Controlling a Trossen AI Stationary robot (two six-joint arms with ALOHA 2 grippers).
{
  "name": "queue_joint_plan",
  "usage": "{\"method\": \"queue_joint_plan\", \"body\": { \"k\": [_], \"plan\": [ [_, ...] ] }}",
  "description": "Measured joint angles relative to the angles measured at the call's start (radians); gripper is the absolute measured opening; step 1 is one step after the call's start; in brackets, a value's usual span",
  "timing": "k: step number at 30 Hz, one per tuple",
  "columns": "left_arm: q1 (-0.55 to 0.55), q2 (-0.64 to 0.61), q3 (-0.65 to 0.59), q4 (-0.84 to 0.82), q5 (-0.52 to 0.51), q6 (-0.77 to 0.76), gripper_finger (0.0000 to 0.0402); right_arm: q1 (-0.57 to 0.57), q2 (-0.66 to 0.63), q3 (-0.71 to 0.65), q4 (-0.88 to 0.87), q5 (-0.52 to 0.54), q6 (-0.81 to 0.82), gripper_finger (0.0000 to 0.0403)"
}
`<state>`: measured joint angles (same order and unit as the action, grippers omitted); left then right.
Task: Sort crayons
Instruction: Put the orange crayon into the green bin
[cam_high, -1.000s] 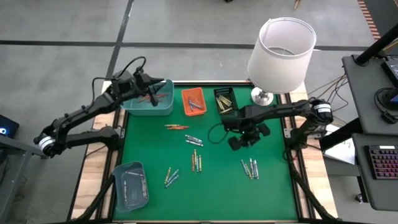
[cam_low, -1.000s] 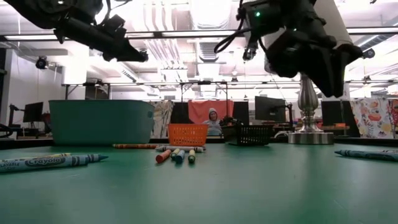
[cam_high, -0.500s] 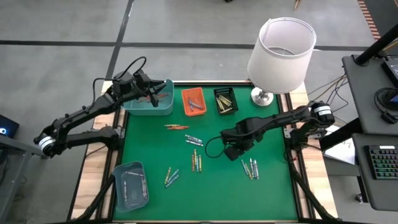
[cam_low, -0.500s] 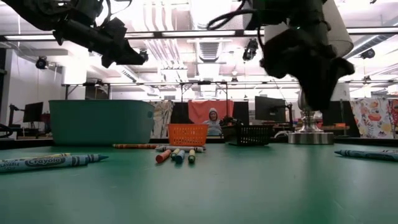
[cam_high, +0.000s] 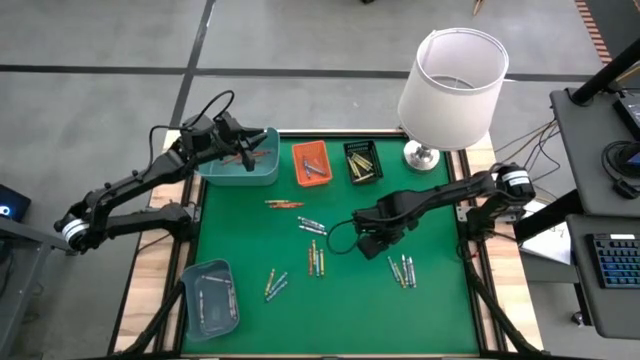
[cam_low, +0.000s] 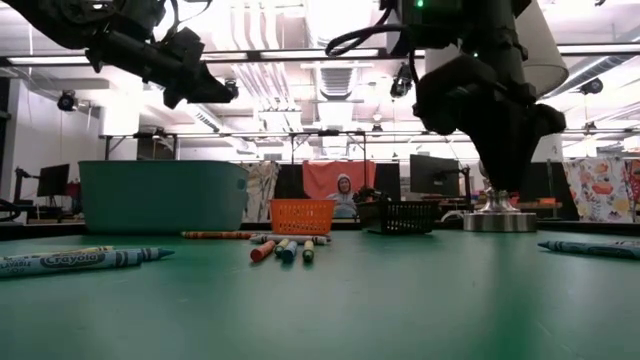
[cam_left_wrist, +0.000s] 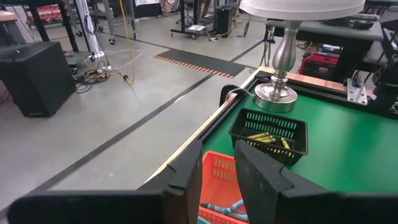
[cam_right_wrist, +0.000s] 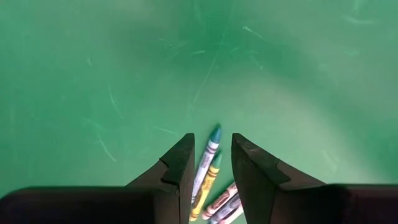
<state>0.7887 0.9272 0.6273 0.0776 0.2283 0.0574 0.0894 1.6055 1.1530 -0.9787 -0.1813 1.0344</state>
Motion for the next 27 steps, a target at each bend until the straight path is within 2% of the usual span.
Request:
{"method": "queue_joint_plan", "body": {
  "k": [5,11,17,20,23,27],
  "plan": [
    [0.000,0.000,0.000,0.000,0.000,-0.015,0.0078,0.000,0.039,0.000,0.023,0.020,-0.147,0.0093],
    [0.000,0.001,0.000,0.010,0.000,-0.052,0.0078,0.002,0.060,0.000,0.138,0.238,-0.402,0.0093],
    [-0.004,0.002,0.000,0.013,0.024,-0.160,0.0078,0.000,0.060,-0.009,0.370,0.440,-0.764,0.0093],
    [-0.027,0.002,0.000,0.013,0.074,-0.189,0.0078,-0.012,0.060,-0.052,0.555,0.458,-0.937,0.0093],
    [-0.066,0.002,0.000,0.017,0.078,-0.201,0.0078,-0.033,0.060,-0.125,0.768,0.454,-1.082,0.0093],
    [-0.118,0.002,0.000,0.051,0.078,-0.212,0.0078,-0.074,0.060,-0.236,1.081,0.372,-1.207,0.0093]
  ]
}}
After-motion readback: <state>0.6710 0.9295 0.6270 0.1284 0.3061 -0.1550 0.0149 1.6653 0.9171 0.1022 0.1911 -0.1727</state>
